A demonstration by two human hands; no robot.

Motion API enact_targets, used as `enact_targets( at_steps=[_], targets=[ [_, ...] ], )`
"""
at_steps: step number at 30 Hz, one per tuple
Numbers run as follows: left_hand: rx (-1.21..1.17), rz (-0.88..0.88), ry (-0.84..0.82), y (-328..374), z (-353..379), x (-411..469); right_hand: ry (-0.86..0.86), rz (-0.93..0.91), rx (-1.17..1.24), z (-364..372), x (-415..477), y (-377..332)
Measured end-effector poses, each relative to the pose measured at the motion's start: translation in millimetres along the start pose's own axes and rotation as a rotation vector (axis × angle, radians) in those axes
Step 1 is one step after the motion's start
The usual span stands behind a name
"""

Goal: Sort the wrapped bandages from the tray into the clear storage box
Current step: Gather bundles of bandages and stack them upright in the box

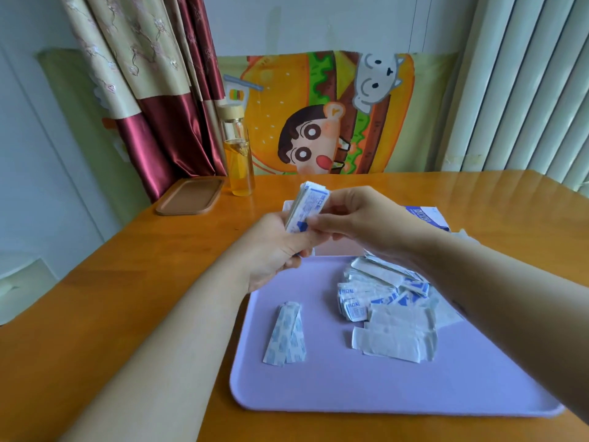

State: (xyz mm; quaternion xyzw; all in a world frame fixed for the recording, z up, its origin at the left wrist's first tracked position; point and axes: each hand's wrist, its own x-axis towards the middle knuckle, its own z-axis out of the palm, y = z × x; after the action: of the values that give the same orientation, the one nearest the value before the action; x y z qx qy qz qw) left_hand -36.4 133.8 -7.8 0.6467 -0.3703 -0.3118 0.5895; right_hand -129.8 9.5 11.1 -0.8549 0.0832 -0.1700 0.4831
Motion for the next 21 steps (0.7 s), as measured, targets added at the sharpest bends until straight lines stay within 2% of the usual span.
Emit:
enact_targets(
  at_steps=[4,9,13,15,17,19,21],
  targets=[
    [0.087,0.043,-0.003,7,-13,33,0.019,-0.006,-0.038,1,32,5],
    [0.162,0.105,0.080,3,-27,74,0.092,-0.039,0.043,-2,71,15],
    [0.288,0.177,0.134,-8,-35,99,0.107,0.032,0.152,1,103,32],
    [0.410,0.197,0.166,-17,-43,104,0.150,0.115,0.182,-4,118,45],
    [0.540,0.204,0.243,-30,-52,108,0.207,0.269,0.062,-12,130,57],
    [0.629,0.185,0.273,-43,-57,110,0.174,0.465,-0.031,-16,139,70],
    [0.668,0.150,0.249,-54,-58,112,0.089,0.629,0.029,-12,147,82]
  ],
)
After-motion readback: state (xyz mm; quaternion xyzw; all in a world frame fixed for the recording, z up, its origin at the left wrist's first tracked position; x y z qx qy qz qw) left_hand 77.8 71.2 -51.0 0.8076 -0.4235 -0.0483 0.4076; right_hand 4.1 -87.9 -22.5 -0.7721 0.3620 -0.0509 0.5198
